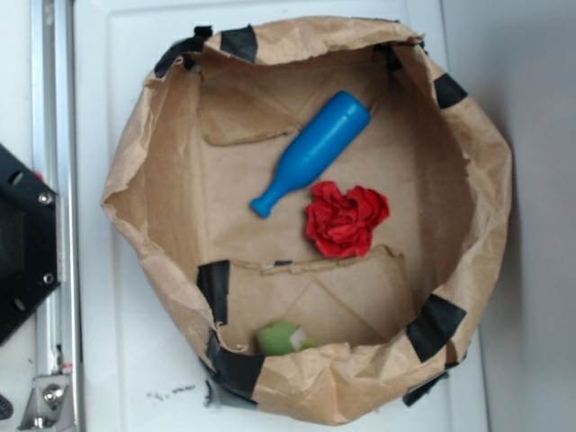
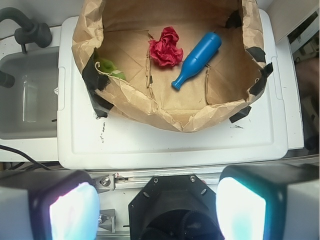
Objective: Grab the blue bottle.
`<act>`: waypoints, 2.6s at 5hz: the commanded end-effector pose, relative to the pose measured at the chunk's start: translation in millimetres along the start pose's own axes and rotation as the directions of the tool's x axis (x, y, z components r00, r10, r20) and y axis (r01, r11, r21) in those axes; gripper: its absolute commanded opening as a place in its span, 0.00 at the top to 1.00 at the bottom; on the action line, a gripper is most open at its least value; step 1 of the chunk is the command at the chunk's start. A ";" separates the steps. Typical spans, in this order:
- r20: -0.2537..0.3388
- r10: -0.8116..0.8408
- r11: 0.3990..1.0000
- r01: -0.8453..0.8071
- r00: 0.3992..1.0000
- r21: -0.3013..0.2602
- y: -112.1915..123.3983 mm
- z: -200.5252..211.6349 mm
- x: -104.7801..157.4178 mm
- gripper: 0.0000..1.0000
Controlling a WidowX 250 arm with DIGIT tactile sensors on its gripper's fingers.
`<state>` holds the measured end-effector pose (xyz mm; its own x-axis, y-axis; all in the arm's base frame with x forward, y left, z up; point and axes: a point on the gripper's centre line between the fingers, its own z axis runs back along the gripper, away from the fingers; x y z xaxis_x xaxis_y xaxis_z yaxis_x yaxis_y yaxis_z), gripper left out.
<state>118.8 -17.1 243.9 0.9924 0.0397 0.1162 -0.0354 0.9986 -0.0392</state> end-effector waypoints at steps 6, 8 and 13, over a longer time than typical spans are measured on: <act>0.080 0.485 0.874 -0.486 0.871 -0.009 5.1 -77.8 70.8 0.00; -0.012 0.403 0.913 -0.403 0.915 -0.056 13.2 -78.1 91.2 0.00; 0.088 0.507 0.860 -0.510 0.857 0.012 36.2 -92.2 139.3 0.00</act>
<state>259.6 13.2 152.9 0.8456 0.5203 0.1196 -0.5162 0.8540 -0.0649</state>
